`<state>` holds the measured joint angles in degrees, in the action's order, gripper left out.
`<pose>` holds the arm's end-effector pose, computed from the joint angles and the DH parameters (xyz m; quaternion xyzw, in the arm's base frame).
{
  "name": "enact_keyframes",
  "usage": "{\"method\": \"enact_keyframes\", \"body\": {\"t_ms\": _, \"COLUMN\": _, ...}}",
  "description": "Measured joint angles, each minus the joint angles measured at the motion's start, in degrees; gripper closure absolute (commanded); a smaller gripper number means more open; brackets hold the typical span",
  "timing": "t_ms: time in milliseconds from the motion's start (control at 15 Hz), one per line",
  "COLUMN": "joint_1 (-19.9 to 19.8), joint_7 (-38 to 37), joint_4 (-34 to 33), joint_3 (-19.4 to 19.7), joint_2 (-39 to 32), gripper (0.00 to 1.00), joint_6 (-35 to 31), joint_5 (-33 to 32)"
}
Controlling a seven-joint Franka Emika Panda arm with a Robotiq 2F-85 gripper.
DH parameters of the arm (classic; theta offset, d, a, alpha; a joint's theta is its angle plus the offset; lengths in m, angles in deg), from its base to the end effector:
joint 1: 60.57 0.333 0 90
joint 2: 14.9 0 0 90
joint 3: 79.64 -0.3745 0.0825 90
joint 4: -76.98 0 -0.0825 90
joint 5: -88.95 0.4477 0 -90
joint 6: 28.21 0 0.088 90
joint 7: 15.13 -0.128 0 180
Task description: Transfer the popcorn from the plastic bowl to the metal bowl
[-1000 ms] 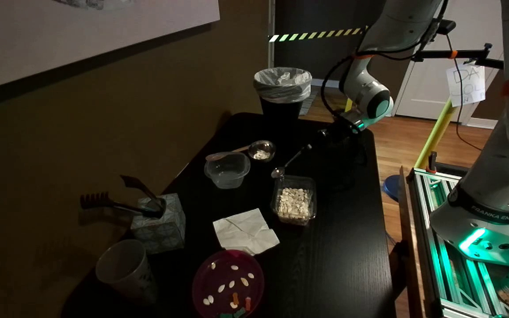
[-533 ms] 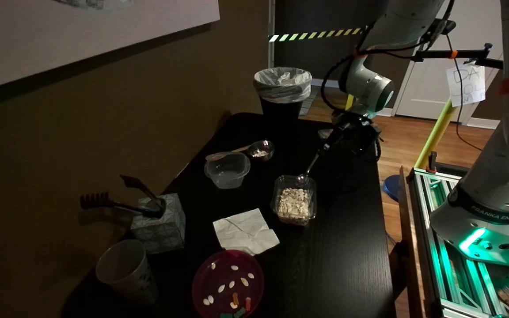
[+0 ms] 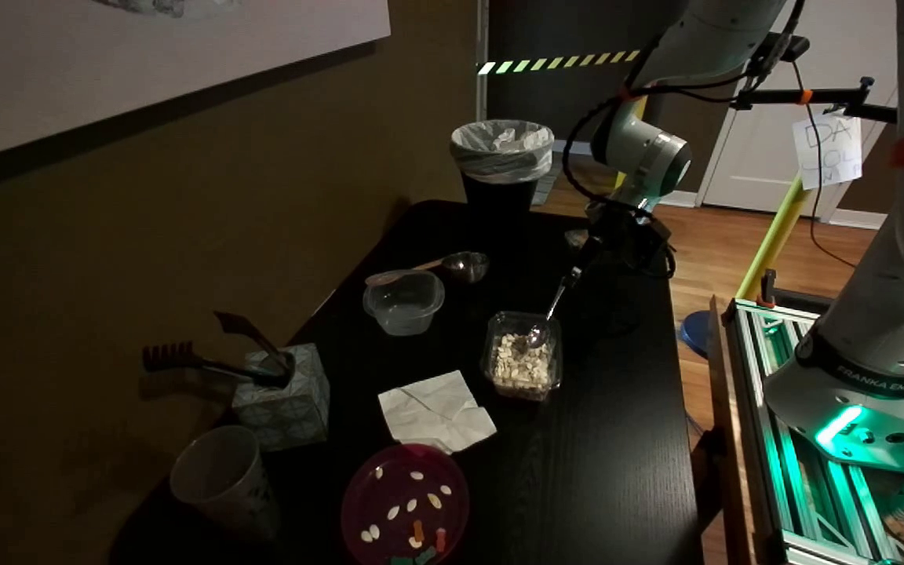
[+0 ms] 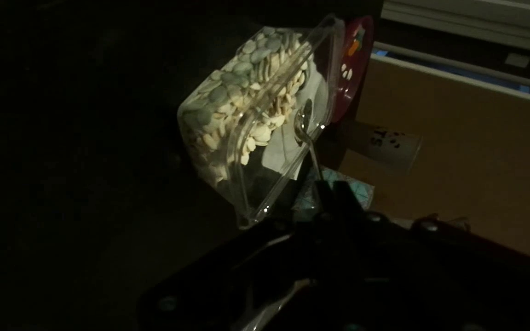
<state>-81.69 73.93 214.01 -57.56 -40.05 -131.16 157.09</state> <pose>0.3825 -0.2513 0.1150 -0.8557 0.0626 -0.1709 0.4844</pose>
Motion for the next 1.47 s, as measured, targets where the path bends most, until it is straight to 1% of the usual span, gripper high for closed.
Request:
{"method": "enact_keyframes", "body": {"t_ms": 333, "joint_1": 1.3, "joint_7": 0.0, "joint_4": 1.2, "joint_3": -1.9, "joint_2": 0.9, "gripper": 0.99, "joint_6": -7.7, "joint_5": 2.6}}
{"method": "enact_keyframes", "body": {"t_ms": 667, "joint_1": 2.3, "joint_7": 0.0, "joint_4": 1.9, "joint_3": -2.8, "joint_2": 1.5, "gripper": 0.99, "joint_6": -13.2, "joint_5": 2.9}}
{"method": "enact_keyframes", "body": {"t_ms": 800, "joint_1": 2.6, "joint_7": 0.0, "joint_4": 2.2, "joint_3": -3.0, "joint_2": 1.8, "gripper": 0.99, "joint_6": -14.4, "joint_5": 2.9}}
{"method": "enact_keyframes", "body": {"t_ms": 867, "joint_1": 2.7, "joint_7": 0.0, "joint_4": 2.3, "joint_3": -3.1, "joint_2": 2.1, "gripper": 0.77, "joint_6": -14.7, "joint_5": 2.9}}
{"method": "enact_keyframes", "body": {"t_ms": 1000, "joint_1": 2.7, "joint_7": -0.2, "joint_4": 2.6, "joint_3": -3.4, "joint_2": 2.4, "gripper": 0.65, "joint_6": -15.1, "joint_5": 2.9}}
{"method": "enact_keyframes", "body": {"t_ms": 1067, "joint_1": 2.7, "joint_7": -0.3, "joint_4": 2.7, "joint_3": -3.5, "joint_2": 2.5, "gripper": 0.56, "joint_6": -15.3, "joint_5": 2.9}}
{"method": "enact_keyframes", "body": {"t_ms": 1200, "joint_1": 2.7, "joint_7": -0.6, "joint_4": 2.9, "joint_3": -3.6, "joint_2": 2.5, "gripper": 0.43, "joint_6": -16.0, "joint_5": 2.9}}
{"method": "enact_keyframes", "body": {"t_ms": 1467, "joint_1": 2.7, "joint_7": -1.3, "joint_4": 3.0, "joint_3": -3.8, "joint_2": 2.5, "gripper": 0.12, "joint_6": -17.1, "joint_5": 2.9}}
